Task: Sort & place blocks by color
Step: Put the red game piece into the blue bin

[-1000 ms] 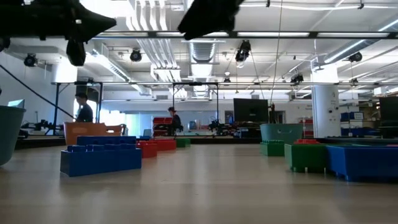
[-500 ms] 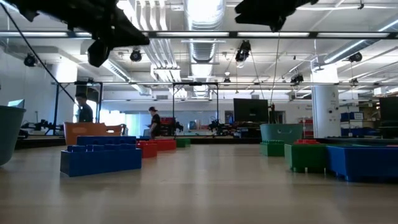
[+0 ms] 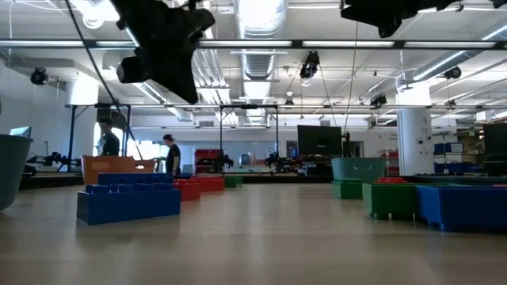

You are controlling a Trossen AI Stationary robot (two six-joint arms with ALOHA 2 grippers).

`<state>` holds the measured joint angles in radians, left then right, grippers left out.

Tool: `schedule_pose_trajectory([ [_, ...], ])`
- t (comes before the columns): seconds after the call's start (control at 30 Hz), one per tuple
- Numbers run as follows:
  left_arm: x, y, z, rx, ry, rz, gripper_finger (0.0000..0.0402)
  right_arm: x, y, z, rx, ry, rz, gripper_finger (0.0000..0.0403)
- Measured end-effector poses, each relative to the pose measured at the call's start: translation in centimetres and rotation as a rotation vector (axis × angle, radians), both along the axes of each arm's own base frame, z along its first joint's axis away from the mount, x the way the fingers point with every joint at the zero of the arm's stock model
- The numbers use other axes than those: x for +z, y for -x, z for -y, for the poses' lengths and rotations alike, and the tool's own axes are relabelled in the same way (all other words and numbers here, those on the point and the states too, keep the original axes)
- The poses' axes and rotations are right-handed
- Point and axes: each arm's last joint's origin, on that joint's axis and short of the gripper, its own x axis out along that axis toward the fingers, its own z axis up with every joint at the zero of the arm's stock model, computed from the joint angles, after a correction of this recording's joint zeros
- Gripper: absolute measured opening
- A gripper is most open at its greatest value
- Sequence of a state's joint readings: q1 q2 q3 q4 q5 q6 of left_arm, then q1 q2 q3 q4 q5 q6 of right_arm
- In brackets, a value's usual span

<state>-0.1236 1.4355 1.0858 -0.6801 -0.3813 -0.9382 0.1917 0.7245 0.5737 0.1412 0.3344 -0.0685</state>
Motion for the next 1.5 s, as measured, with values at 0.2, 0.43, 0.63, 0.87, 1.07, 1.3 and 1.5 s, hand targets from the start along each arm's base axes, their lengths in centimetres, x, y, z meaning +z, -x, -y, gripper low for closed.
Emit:
schedule_pose_trajectory([
  [0.2,-1.5,-2.9,-1.3,-0.033,0.108,-0.112,0.0,0.0,1.4,0.3,0.001,-0.008,0.04,0.0178],
  [0.43,-3.5,-4.0,-4.0,-0.055,0.124,-0.203,0.0013,-0.3,1.6,0.3,0.004,-0.014,0.037,0.0178],
  [0.63,-4.5,-4.3,-5.7,-0.045,0.122,-0.229,0.01,-0.5,1.5,0.2,0.004,-0.013,0.028,0.0178],
  [0.87,-6.0,-4.7,-6.5,0.015,0.075,-0.276,0.0204,-0.5,1.5,0.2,0.004,-0.012,0.023,0.0178],
  [1.07,-7.5,-5.8,-6.7,0.001,0.045,-0.262,0.0235,-0.5,1.5,0.2,0.004,-0.011,0.022,0.0178],
  [1.3,-8.8,-6.2,-7.1,0.017,0.029,-0.294,0.0235,-0.5,1.5,0.2,0.003,-0.012,0.021,0.0178],
  [1.5,-9.1,-6.0,-7.2,0.021,0.021,-0.306,0.0235,-0.6,1.5,0.2,0.003,-0.017,0.019,0.0178],
])
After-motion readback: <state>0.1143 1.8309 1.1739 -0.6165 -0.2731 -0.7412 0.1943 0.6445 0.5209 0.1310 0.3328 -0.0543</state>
